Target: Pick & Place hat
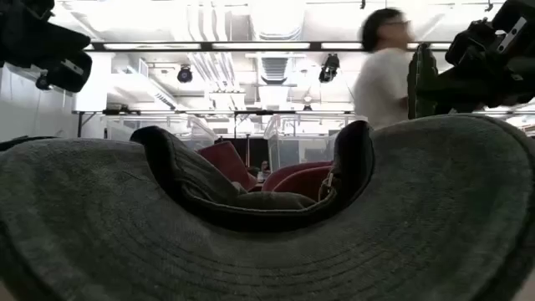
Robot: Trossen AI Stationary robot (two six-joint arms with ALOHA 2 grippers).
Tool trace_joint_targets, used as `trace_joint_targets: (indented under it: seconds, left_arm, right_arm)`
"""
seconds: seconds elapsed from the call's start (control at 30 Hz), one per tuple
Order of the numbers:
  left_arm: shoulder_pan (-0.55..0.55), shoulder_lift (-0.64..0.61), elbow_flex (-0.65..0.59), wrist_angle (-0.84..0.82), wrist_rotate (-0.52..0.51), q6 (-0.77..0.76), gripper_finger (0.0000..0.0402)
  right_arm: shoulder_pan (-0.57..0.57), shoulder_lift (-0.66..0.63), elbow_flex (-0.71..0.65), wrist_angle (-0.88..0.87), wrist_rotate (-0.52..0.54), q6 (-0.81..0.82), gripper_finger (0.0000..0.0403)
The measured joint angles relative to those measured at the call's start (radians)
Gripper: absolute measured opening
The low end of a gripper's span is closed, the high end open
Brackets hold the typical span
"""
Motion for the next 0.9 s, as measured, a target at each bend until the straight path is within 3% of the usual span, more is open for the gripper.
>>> trace_joint_targets:
  seconds: [0.13, 0.63, 0.9]
  left_arm:
    - [0.0, 0.0, 0.0, -0.008, -0.003, -0.098, 0.0]
    - [0.0, 0.0, 0.0, -0.042, -0.015, -0.136, 0.0]
    - [0.0, 0.0, 0.0, -0.041, -0.026, -0.143, 0.0]
  right_arm:
    - [0.0, 0.0, 0.0, 0.0, 0.0, 0.086, 0.0009]
    - [0.0, 0.0, 0.0, 0.003, 0.001, 0.218, 0.0009]
    - [0.0, 0.0, 0.0, 0.004, 0.001, 0.538, 0.0009]
